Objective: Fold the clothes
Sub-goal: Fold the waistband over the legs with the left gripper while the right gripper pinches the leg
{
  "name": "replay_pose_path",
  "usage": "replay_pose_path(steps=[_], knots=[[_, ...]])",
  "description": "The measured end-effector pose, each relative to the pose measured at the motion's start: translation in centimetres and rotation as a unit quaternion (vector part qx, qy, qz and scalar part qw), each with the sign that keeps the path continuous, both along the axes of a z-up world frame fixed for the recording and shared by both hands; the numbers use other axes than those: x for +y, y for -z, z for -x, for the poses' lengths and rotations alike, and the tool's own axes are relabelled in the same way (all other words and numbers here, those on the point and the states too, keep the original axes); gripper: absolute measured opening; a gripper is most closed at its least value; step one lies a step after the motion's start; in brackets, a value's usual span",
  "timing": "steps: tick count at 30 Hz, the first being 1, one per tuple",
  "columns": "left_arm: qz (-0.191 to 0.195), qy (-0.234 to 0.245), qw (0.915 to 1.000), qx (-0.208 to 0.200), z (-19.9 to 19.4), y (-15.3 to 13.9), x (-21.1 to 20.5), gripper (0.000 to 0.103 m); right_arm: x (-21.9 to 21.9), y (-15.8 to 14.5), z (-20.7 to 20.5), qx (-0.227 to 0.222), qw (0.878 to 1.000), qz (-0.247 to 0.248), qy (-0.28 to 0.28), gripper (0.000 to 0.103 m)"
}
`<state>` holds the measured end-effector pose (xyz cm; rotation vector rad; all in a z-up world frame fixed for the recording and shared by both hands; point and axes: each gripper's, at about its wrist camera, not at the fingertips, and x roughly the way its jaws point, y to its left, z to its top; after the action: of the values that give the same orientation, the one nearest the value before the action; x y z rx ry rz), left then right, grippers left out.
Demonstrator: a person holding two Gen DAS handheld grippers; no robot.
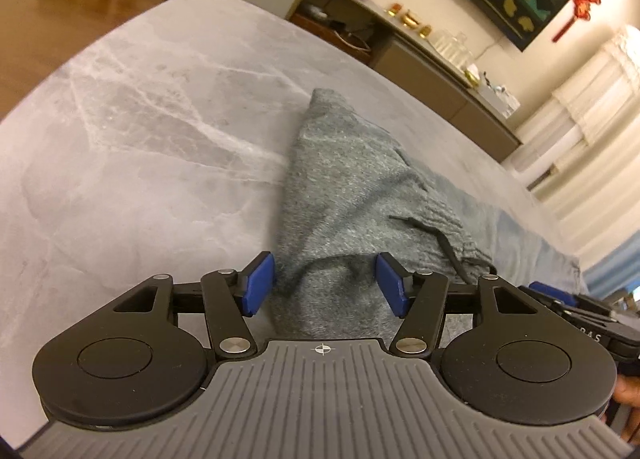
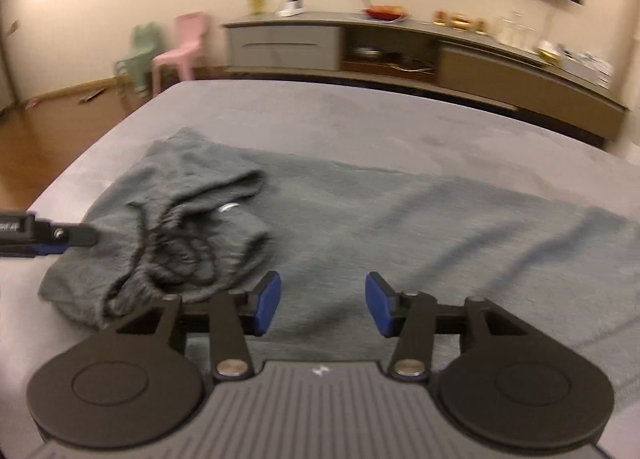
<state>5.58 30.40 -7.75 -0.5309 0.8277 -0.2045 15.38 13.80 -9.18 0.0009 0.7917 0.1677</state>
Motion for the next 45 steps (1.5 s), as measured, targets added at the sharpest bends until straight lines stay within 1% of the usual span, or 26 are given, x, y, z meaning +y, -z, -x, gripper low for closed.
replay_pose_path(steps=[2, 3, 4, 5, 6, 7, 8, 9, 12, 14, 16, 19, 21, 22, 24, 25, 27, 28, 29, 32, 35, 37, 38, 40, 42, 45], knots=[[-0.003, 0.008, 1.0, 0.002, -0.1, 0.0, -0.6, 0.053, 0.6, -0.7, 0.2, -0.01, 0.999, -0.046, -0.025, 0.047], [-0.008, 0.013, 0.9999, -0.001, -0.1, 0.0, -0.9, 0.047, 1.3, -0.9, 0.2, -0.013, 0.997, -0.059, -0.043, 0.047], [-0.02, 0.016, 0.9997, -0.005, -0.1, -0.1, -1.3, 0.038, 2.3, -1.0, 0.2, -0.014, 0.996, -0.057, -0.068, 0.045], [-0.032, 0.016, 0.9993, -0.009, -0.1, -0.3, -1.5, 0.014, 3.2, -0.3, -0.2, -0.002, 0.996, -0.039, -0.082, 0.039], [-0.037, 0.017, 0.9991, -0.013, 0.0, -0.4, -1.7, 0.009, 4.2, 0.3, -0.6, 0.011, 0.995, -0.021, -0.095, 0.035], [-0.039, 0.016, 0.9989, -0.018, 0.1, -0.5, -1.7, 0.005, 4.8, 1.9, -1.7, 0.037, 0.995, -0.004, -0.095, 0.022], [-0.037, 0.014, 0.9989, -0.024, 0.3, -0.8, -1.6, 0.002, 5.1, 3.1, -2.5, 0.059, 0.994, -0.004, -0.093, 0.02], [-0.038, 0.011, 0.9987, -0.033, 0.5, -1.2, -1.7, 0.0, 5.3, 3.8, -2.8, 0.053, 0.994, -0.009, -0.094, 0.02], [-0.05, -0.004, 0.9963, -0.07, 1.5, -3.2, -2.2, 0.0, 6.3, 3.7, -3.6, 0.056, 0.993, -0.016, -0.103, 0.02], [-0.076, 0.001, 0.9908, -0.112, 2.3, -5.3, -3.8, 0.0, 6.5, 3.8, -4.4, 0.066, 0.99, -0.034, -0.118, 0.02], [-0.131, 0.019, 0.979, -0.155, 3.0, -7.2, -7.0, 0.0, 5.7, 4.0, -5.5, 0.083, 0.985, -0.08, -0.129, 0.02], [-0.232, 0.074, 0.9459, -0.215, 3.8, -8.2, -14.6, 0.0, 0.1, 4.1, -7.2, 0.136, 0.96, -0.227, -0.092, 0.02], [-0.265, 0.114, 0.9311, -0.224, 4.2, -7.4, -19.7, 0.005, -6.0, 3.7, -6.7, 0.135, 0.943, -0.302, -0.037, 0.021], [-0.275, 0.135, 0.9253, -0.224, 4.3, -6.8, -22.0, 0.008, -8.8, 3.5, -6.1, 0.128, 0.94, -0.316, -0.012, 0.021], [-0.276, 0.183, 0.919, -0.214, 4.4, -5.0, -25.5, 0.021, -14.0, 3.3, -5.1, 0.115, 0.936, -0.332, 0.035, 0.023], [-0.272, 0.203, 0.9168, -0.21, 4.4, -4.3, -27.0, 0.021, -16.0, 3.2, -4.9, 0.112, 0.935, -0.333, 0.053, 0.026], [-0.241, 0.22, 0.9204, -0.216, 4.7, -4.5, -27.1, 0.021, -19.0, 3.3, -4.5, 0.109, 0.932, -0.337, 0.075, 0.026], [-0.222, 0.225, 0.9226, -0.222, 4.9, -4.7, -26.9, 0.022, -20.1, 3.3, -4.4, 0.108, 0.93, -0.342, 0.081, 0.029], [-0.203, 0.23, 0.9244, -0.227, 5.0, -5.0, -26.6, 0.026, -20.9, 3.2, -4.4, 0.104, 0.928, -0.349, 0.083, 0.038], [-0.176, 0.177, 0.9421, -0.224, 4.3, -5.7, -22.8, 0.033, -21.2, 2.4, -4.8, 0.089, 0.926, -0.361, 0.067, 0.052], [-0.165, 0.137, 0.957, -0.196, 3.2, -5.2, -19.5, 0.03, -19.8, 1.5, -6.3, 0.076, 0.934, -0.347, 0.038, 0.057], [-0.165, 0.131, 0.964, -0.162, 2.4, -3.9, -18.2, 0.028, -18.1, 1.4, -7.8, 0.069, 0.945, -0.32, 0.009, 0.054], [-0.165, 0.127, 0.9671, -0.146, 2.0, -3.2, -17.5, 0.028, -17.0, 1.2, -8.5, 0.074, 0.952, -0.295, -0.006, 0.04], [-0.165, 0.121, 0.9725, -0.112, 1.2, -1.9, -16.2, 0.028, -14.9, 1.3, -9.8, 0.078, 0.968, -0.237, -0.022, 0.029], [-0.177, 0.135, 0.9703, -0.095, 0.9, -1.0, -16.6, 0.032, -13.1, 1.7, -11.0, 0.076, 0.982, -0.169, -0.022, 0.026], [-0.182, 0.137, 0.9692, -0.092, 0.9, -1.1, -16.8, 0.032, -12.4, 0.8, -10.4, 0.066, 0.988, -0.138, -0.024, 0.027]])
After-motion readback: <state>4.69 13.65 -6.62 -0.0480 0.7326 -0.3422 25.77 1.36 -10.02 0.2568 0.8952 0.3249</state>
